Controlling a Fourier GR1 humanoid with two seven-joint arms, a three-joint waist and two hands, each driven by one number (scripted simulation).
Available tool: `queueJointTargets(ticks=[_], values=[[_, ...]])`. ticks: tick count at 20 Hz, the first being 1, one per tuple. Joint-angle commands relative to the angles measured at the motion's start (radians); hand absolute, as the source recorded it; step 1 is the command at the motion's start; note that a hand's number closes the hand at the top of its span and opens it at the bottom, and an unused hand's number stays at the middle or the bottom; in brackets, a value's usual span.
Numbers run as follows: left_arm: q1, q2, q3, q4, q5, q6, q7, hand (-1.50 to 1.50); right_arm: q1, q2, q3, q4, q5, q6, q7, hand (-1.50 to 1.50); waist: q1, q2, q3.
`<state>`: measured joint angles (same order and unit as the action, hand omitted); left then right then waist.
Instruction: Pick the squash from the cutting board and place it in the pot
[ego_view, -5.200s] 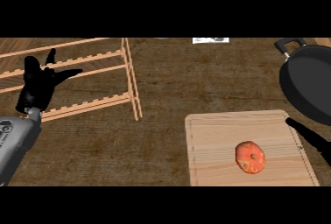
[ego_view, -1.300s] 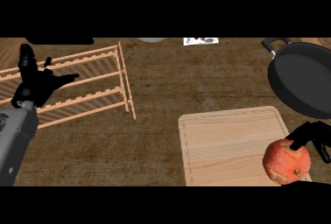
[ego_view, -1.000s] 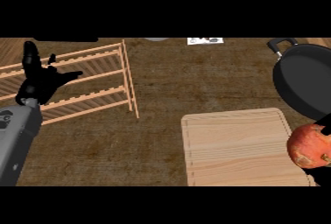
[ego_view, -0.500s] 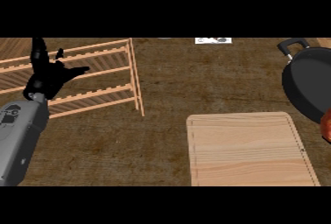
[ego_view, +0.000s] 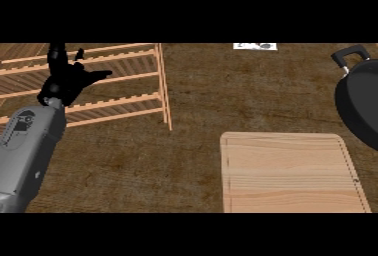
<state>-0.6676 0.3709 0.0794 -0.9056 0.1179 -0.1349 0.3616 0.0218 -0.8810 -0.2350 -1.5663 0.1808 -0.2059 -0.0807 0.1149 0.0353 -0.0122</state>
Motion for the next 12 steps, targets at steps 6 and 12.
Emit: queueJointTargets(ticks=[6,12], values=[[-0.028,-0.085,0.057,-0.127,0.014,0.108,-0.187,0.00,-0.099,0.031,0.060,0.268,0.084,-0.032,-0.102,1.50,0.060,-0.025,0.018],[-0.066,-0.090,0.074,-0.088,0.010,0.087,-0.182,0.00,-0.165,0.072,0.080,0.430,-0.002,0.099,-0.115,-1.50,0.075,-0.027,0.019]])
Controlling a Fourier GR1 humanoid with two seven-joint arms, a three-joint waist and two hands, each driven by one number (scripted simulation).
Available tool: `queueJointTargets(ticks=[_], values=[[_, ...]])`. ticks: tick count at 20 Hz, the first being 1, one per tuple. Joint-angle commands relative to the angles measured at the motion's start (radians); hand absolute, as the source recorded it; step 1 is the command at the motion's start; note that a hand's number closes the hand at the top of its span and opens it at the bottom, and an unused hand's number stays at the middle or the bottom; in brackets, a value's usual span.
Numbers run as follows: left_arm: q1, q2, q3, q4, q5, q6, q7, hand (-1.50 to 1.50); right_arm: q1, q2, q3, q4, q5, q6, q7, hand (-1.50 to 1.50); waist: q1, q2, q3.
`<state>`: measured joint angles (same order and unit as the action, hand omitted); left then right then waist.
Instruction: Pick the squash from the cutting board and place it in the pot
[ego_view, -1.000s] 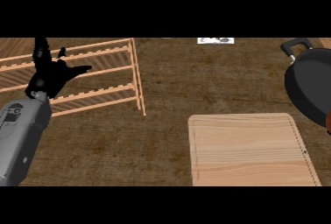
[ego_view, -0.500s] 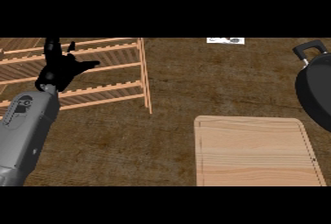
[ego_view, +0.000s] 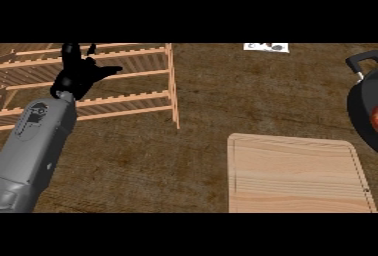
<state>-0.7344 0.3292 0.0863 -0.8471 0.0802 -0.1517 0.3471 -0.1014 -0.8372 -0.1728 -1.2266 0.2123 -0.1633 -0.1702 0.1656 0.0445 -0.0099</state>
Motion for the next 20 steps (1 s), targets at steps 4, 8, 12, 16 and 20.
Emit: queueJointTargets(ticks=[4,8,12,16,20], values=[[-0.012,-0.047,0.075,-0.123,0.029,0.110,-0.189,0.00,-0.094,0.072,0.034,0.143,-0.096,0.147,-0.070,-1.50,0.022,-0.042,0.015],[-0.016,-0.056,0.084,-0.088,0.025,0.104,-0.178,0.00,-0.161,0.135,-0.040,0.176,-0.233,0.203,-0.149,-1.50,-0.002,-0.059,0.017],[-0.033,-0.025,0.112,-0.063,0.030,0.080,-0.184,0.00,-0.206,0.151,-0.111,0.253,-0.331,0.264,-0.178,-1.50,-0.014,-0.058,0.017],[-0.035,-0.027,0.128,-0.043,0.023,0.090,-0.191,0.00,-0.227,0.127,-0.171,0.324,-0.399,0.334,-0.192,-1.50,-0.037,-0.058,0.016],[-0.048,-0.016,0.133,-0.029,0.012,0.077,-0.178,0.00,-0.231,0.052,-0.214,0.402,-0.435,0.430,-0.204,-1.50,-0.036,-0.061,0.017]])
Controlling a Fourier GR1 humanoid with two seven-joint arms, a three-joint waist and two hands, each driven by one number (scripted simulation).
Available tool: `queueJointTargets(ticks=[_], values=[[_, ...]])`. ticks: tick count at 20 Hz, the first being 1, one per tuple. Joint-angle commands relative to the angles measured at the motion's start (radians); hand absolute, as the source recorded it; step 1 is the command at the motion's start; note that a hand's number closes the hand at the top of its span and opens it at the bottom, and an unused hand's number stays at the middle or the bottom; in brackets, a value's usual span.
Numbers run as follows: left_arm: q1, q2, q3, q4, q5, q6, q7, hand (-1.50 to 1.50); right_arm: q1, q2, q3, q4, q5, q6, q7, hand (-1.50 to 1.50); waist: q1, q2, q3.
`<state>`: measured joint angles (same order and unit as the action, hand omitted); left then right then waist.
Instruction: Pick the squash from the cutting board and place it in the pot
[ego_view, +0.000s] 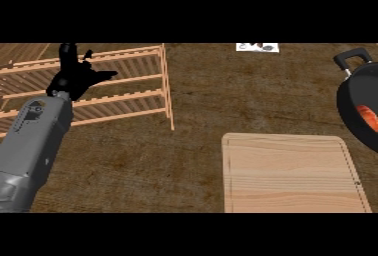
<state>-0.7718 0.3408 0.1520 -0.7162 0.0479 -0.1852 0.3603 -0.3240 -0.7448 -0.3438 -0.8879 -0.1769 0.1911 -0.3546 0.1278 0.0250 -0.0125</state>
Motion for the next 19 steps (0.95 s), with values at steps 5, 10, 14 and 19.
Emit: queueJointTargets(ticks=[5,10,14,19], values=[[-0.029,-0.018,0.083,-0.140,0.043,0.096,-0.191,0.00,0.001,-0.096,-0.080,0.148,-0.076,0.169,-0.046,-1.50,-0.006,-0.041,0.021],[-0.041,0.006,0.106,-0.111,0.045,0.072,-0.188,0.00,0.012,-0.162,-0.108,0.218,-0.091,0.262,-0.083,-1.50,-0.005,-0.039,0.021],[-0.072,-0.016,0.106,-0.096,0.036,0.081,-0.178,0.00,0.006,-0.206,-0.109,0.256,-0.082,0.313,-0.105,-1.50,0.004,-0.039,0.023],[-0.083,-0.008,0.114,-0.074,0.023,0.077,-0.189,0.00,0.013,-0.240,-0.118,0.315,-0.080,0.362,-0.127,-1.50,0.007,-0.038,0.022]])
